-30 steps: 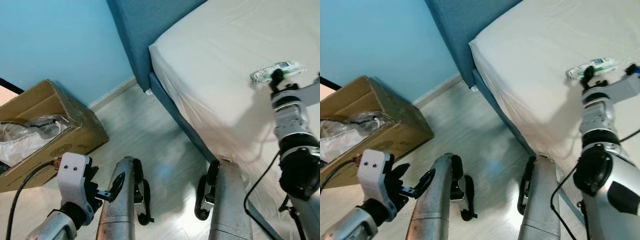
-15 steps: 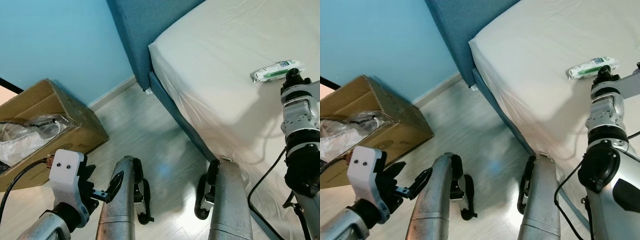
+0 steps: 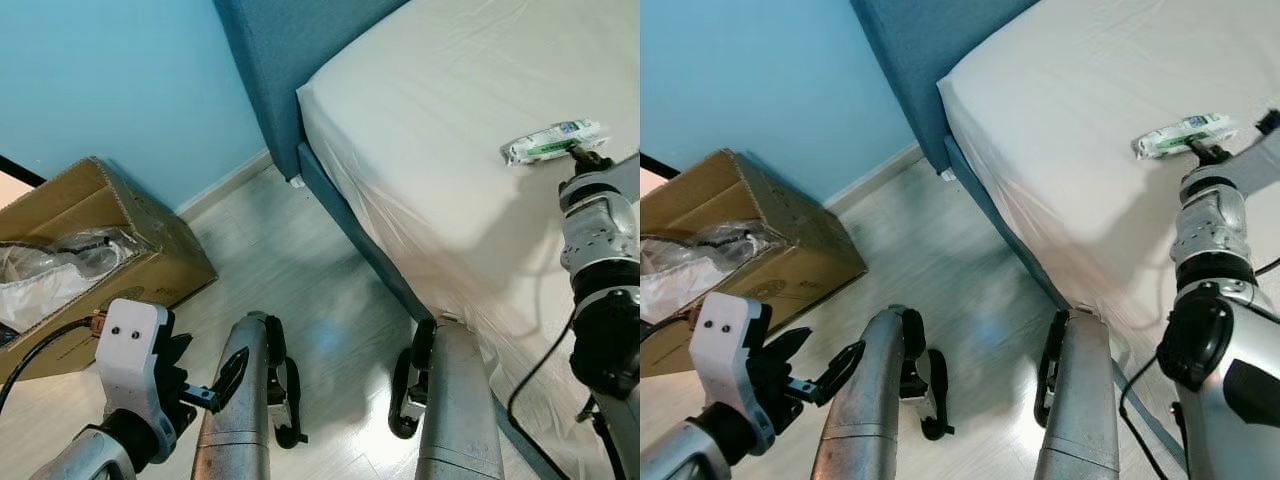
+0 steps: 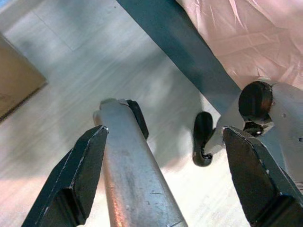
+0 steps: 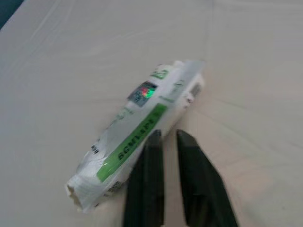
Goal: Clean up the room
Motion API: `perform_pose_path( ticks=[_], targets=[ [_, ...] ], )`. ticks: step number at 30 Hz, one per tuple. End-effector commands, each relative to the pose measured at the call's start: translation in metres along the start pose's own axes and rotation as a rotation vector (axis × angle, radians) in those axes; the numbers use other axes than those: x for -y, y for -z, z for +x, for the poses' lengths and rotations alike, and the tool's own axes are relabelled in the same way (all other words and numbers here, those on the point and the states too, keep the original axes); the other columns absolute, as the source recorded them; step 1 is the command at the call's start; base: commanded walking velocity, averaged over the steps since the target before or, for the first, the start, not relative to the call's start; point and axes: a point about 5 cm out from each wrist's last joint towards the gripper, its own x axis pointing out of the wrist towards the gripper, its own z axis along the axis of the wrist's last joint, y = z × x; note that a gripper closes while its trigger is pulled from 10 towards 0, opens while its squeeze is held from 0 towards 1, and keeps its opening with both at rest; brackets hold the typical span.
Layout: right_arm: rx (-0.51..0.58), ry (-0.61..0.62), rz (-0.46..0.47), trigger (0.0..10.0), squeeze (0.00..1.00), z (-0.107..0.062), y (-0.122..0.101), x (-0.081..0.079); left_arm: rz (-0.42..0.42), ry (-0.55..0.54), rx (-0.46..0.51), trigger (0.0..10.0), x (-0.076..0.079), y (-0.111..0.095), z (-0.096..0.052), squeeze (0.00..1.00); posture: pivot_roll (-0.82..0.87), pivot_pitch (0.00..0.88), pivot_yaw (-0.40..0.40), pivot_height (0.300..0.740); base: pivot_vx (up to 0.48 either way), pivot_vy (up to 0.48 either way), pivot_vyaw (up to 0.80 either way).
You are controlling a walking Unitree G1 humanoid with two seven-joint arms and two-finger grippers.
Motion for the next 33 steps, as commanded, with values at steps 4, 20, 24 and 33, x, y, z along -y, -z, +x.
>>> perform_pose_path(
  ticks=[4, 20, 24, 33],
  targets=[
    [-0.043, -0.034, -0.077, 10.0, 1.0, -0.001, 0.009, -0.004, -0.001, -0.017, -0.038, 10.0, -0.002, 0.002, -0.007, 0.0, 0.21, 0.767, 0.106, 0.591, 0.0, 0.0, 0.0],
    [-0.128, -0.094, -0.615, 10.0, 1.0, -0.005, 0.027, -0.012, -0.01, -0.016, -0.035, 10.0, 0.003, -0.001, -0.011, 0.0, 0.21, 0.756, 0.09, 0.591, 0.0, 0.0, 0.0],
    [-0.248, -0.082, -0.722, 10.0, 0.57, -0.011, 0.048, 0.003, -0.011, -0.018, -0.033, 10.0, 0.003, -0.002, -0.012, 0.0, 0.21, 0.752, 0.084, 0.591, 0.0, 0.0, 0.0],
    [-0.313, -0.089, -0.901, 10.0, 0.0, -0.013, 0.054, 0.015, -0.012, -0.029, -0.032, 10.0, 0.002, -0.003, -0.012, 0.0, 0.2, 0.747, 0.069, 0.591, 0.0, 0.0, 0.0]
  ],
)
